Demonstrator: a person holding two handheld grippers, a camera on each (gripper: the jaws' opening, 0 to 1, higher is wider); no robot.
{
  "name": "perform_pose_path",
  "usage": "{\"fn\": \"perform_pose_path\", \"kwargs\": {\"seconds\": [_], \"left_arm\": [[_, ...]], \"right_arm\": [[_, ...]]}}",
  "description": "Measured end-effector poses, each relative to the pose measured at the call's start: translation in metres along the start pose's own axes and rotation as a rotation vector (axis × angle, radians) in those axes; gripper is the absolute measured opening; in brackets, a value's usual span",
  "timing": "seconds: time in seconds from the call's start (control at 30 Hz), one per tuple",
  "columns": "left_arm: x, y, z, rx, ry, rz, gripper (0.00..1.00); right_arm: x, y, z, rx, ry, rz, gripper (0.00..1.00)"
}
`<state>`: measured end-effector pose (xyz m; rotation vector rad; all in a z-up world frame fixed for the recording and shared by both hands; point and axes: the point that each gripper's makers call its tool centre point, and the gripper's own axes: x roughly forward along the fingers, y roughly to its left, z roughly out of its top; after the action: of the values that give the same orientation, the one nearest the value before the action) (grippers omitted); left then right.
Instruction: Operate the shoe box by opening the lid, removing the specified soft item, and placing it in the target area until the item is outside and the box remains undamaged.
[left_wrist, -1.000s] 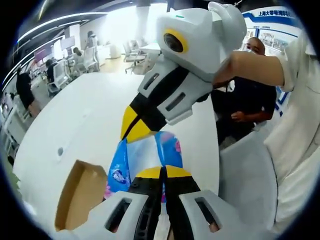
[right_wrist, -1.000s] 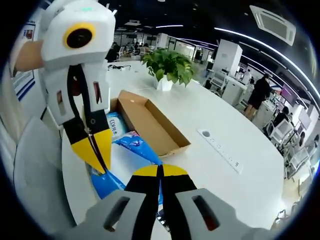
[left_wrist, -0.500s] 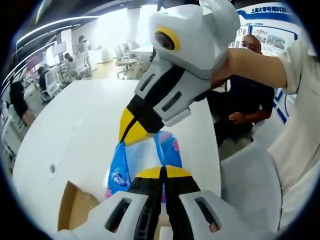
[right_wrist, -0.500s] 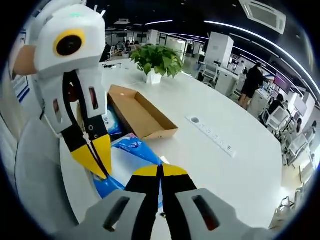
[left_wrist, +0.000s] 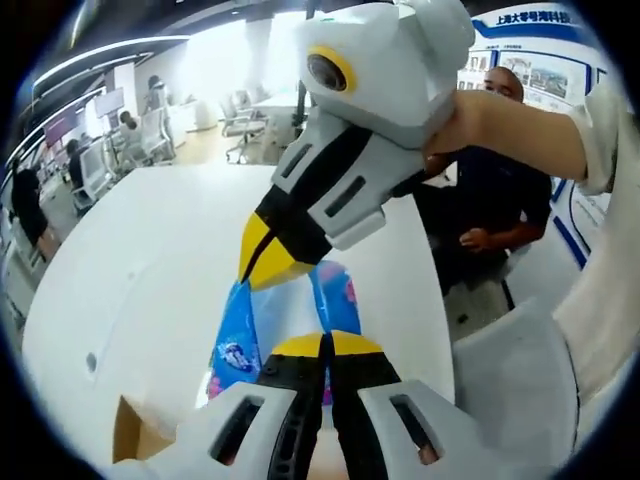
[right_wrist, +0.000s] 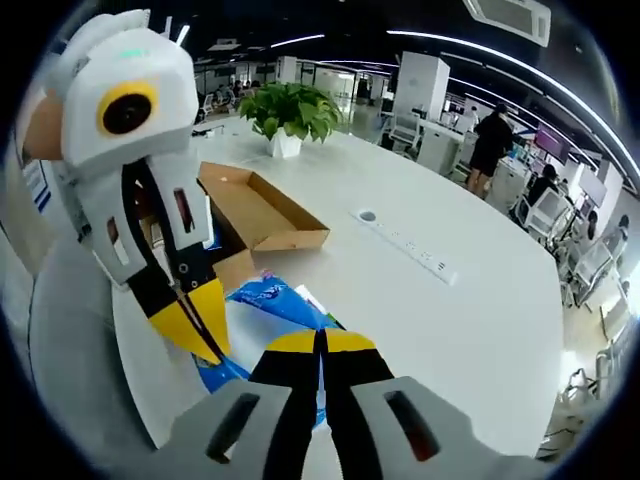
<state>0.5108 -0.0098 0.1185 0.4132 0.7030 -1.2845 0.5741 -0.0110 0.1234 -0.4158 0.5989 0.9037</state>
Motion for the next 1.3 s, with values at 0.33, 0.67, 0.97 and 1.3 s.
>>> {"fn": "perform_pose_path", "kwargs": {"seconds": [0.33, 0.67, 0.97, 1.3], "left_arm": [[0.035, 0.008, 0.01, -0.002, -0.012, -0.009, 0.0], [0.065, 0.018, 0.021, 0.001, -0.019, -0.012, 0.0], [0.093, 0.024, 0.028, -0.009, -0.023, -0.021, 0.0], [0.123, 0.032, 0.028, 0.01, 0.011, -0.045, 0.0]], "right_arm": [[0.0, -0.027, -0.026, 0.029, 0.035, -0.011, 0.0], [-0.001, -0.054, -0.048, 0.059, 0.063, -0.021, 0.0], [0.0, -0.074, -0.07, 0.074, 0.095, -0.021, 0.0], [0.005, -0.087, -0.094, 0.091, 0.138, -0.017, 0.0]]}}
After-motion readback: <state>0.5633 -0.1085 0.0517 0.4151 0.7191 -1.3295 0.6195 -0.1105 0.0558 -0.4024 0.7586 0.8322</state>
